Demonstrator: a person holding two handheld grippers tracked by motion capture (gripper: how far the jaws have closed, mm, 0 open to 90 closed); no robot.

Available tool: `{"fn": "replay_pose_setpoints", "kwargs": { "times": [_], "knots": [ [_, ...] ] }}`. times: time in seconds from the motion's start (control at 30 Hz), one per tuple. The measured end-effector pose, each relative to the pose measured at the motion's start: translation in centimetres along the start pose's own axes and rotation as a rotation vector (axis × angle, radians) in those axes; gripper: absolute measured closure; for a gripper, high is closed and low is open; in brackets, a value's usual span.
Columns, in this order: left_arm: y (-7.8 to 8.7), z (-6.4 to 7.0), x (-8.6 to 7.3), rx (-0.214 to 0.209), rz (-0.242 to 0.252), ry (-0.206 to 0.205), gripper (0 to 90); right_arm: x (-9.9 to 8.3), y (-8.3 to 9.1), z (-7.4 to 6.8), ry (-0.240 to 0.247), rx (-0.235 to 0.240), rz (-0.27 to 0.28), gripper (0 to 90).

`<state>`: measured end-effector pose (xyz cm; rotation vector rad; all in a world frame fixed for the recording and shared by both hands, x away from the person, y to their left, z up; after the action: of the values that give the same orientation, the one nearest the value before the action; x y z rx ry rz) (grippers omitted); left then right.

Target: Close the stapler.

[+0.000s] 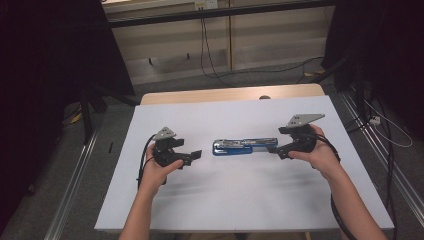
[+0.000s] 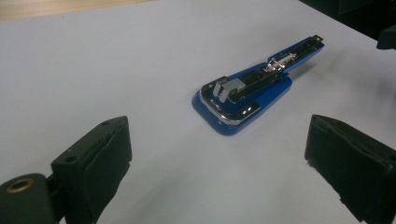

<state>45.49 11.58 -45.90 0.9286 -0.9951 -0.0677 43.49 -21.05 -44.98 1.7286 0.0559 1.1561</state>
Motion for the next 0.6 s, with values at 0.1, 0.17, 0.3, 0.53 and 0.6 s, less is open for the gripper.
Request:
{"fn": "replay_pose_setpoints", "kwargs": {
  "times": [0.1,0.17,0.3,0.53,0.6],
  "knots": [
    [-0.4,0.2,0.0,-0.001,-0.006,0.002,7.7,-0.3,-0.2,0.4,-0.008,-0.016,-0.001,14.3],
    [-0.6,0.3,0.1,-0.003,-0.003,0.003,8.0,-0.8,-0.4,0.6,-0.009,-0.023,-0.017,14.4],
    [-1.2,0.6,0.4,-0.003,-0.003,-0.005,8.9,-1.4,-0.5,1.0,-0.022,-0.047,-0.035,15.3],
    [-2.3,1.0,1.2,0.007,-0.009,-0.024,11.2,-2.0,0.1,1.6,-0.047,-0.060,-0.004,22.8],
    [-2.4,0.9,1.4,0.014,-0.004,-0.020,12.6,-2.3,0.2,1.9,-0.052,-0.074,-0.009,27.2]
  ]
}}
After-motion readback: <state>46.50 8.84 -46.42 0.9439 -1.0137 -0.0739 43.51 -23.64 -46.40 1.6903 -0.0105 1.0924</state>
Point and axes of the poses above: each handheld gripper's, and its own axes: y roughly backward along the jaws, x roughly out of its top, z roughly to its right, the point moved 7 cm from there along -y, roughly forward along the jaws, and after that the axes turned 13 degrees about -z, right-handed, at the moved point
